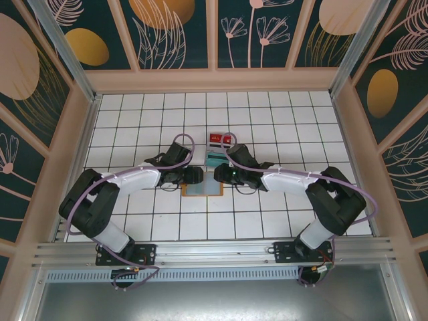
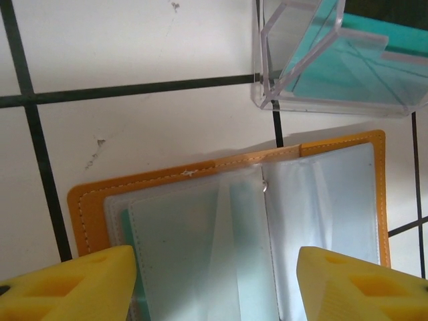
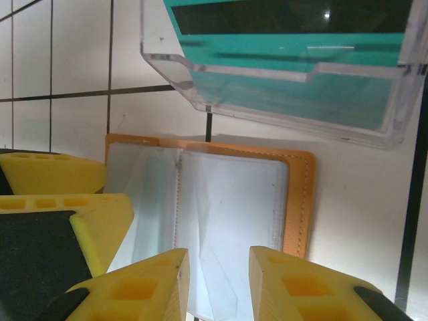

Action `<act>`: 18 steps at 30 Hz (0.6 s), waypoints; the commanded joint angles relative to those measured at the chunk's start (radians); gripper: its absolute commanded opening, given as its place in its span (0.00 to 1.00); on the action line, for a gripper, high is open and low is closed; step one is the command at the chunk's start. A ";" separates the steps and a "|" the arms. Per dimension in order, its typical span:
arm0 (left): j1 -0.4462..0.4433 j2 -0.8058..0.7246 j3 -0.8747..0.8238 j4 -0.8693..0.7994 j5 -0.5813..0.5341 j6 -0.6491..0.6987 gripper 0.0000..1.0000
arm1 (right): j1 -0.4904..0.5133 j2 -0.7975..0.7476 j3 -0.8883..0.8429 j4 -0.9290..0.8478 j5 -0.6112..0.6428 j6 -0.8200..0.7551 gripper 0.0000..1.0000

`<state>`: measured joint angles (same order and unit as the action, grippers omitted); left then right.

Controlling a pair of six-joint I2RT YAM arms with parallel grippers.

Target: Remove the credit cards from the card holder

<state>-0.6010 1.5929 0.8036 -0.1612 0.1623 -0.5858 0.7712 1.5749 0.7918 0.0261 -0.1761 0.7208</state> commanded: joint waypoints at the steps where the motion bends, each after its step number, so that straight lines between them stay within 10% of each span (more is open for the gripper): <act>1: 0.005 0.011 -0.016 0.017 0.056 -0.010 0.65 | -0.006 -0.032 -0.016 0.003 0.018 0.018 0.30; 18: -0.032 0.005 0.033 0.178 0.293 -0.024 0.60 | -0.016 -0.073 -0.060 0.003 0.060 0.046 0.30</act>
<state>-0.6117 1.5902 0.7994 -0.0296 0.3943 -0.5991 0.7643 1.5455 0.7502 0.0261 -0.1455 0.7460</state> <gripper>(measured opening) 0.601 0.300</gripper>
